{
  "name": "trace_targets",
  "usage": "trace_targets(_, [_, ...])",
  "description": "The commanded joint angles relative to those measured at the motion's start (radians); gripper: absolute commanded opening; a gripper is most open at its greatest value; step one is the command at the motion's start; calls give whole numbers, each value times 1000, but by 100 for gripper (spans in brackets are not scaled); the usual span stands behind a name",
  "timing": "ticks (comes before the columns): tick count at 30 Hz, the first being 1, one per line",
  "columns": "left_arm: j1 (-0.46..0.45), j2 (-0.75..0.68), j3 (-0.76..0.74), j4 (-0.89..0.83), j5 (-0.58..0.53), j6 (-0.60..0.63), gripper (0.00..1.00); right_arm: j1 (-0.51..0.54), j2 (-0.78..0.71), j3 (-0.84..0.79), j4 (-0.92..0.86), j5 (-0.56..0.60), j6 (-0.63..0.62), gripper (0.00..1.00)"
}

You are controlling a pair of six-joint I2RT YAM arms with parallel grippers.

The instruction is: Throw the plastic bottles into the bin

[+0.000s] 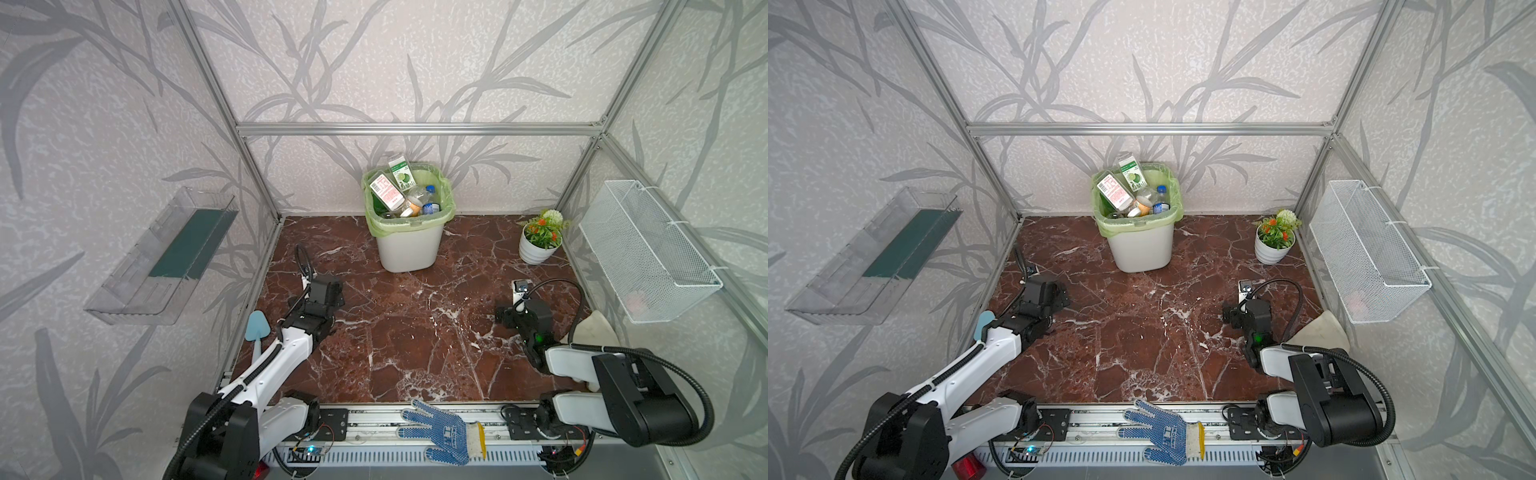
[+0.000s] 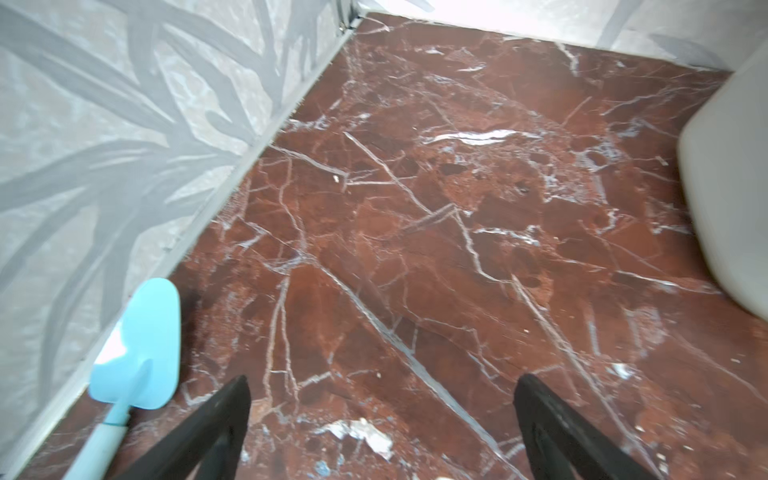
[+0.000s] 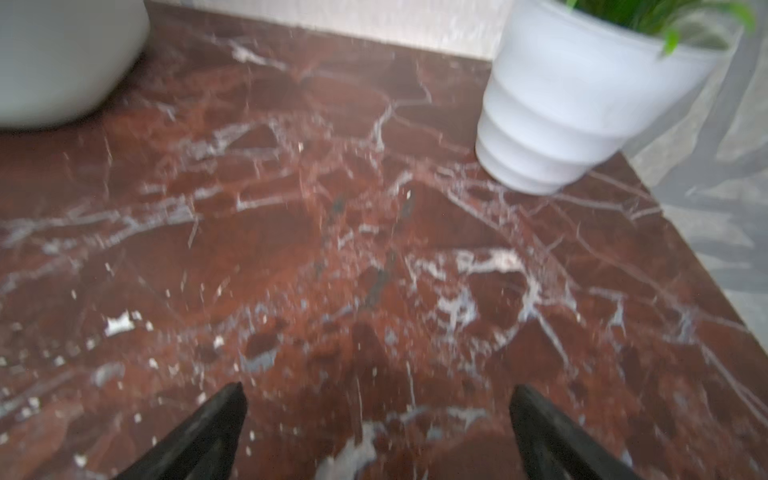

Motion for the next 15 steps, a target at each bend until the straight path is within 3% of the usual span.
trace_targets(1, [4,5,-19,127,-142,61,99,-13,129,44,271,-41,-15,99])
trace_targets(3, [5,14,-37,206,-190,111,99,-14,275,47,443,-69,-34,99])
trace_targets(4, [7,19,-51,255,-208,137,99,-13,274,37,464,-77,-38,99])
trace_targets(7, [12,41,-125,455,-214,233,99,-17,170,76,230,-55,-18,99])
trace_targets(11, [35,123,-241,763,-161,314,99,-15,246,120,272,21,-3,99])
trace_targets(13, [59,181,-272,889,-96,338,99,-17,202,140,158,40,21,99])
trace_targets(15, [71,240,-280,1009,-51,375,99,-17,224,138,188,53,21,99])
